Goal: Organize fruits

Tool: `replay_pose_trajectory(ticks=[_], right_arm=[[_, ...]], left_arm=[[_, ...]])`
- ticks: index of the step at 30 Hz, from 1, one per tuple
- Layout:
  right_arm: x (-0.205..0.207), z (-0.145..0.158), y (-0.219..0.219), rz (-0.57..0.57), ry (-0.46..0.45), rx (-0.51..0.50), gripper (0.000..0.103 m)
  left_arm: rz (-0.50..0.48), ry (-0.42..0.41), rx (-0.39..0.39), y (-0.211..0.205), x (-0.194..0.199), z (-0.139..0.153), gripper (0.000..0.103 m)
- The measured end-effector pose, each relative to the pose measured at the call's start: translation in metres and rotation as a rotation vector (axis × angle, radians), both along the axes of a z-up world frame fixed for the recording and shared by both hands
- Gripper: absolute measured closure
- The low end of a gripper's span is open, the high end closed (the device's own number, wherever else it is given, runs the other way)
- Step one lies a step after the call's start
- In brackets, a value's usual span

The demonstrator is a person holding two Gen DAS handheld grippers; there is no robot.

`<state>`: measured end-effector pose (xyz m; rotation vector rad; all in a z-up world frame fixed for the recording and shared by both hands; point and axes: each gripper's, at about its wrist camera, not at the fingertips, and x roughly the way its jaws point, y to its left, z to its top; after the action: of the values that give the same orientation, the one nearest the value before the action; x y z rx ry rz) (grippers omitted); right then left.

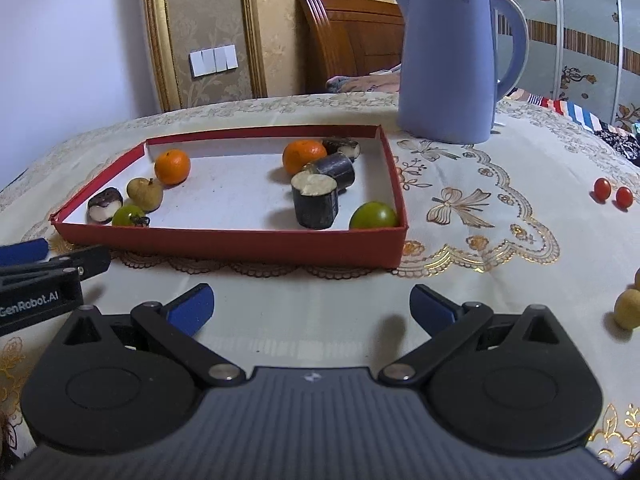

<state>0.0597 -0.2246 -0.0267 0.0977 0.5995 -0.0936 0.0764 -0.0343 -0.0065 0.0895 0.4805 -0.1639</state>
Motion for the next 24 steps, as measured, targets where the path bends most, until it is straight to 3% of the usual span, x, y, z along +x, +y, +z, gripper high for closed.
replay_pose_trajectory(ticks=[3, 24], right_arm=[[-0.0005, 0.0002, -0.0001, 0.0, -0.003, -0.001, 0.0], [-0.0005, -0.0019, -0.0006, -0.001, 0.005, 0.005, 0.0]], left_arm=[[0.004, -0.032, -0.004, 0.0003, -0.0036, 0.0026, 0.026], [-0.017, -0.021, 0.006, -0.0024, -0.0032, 0.0022, 0.025]])
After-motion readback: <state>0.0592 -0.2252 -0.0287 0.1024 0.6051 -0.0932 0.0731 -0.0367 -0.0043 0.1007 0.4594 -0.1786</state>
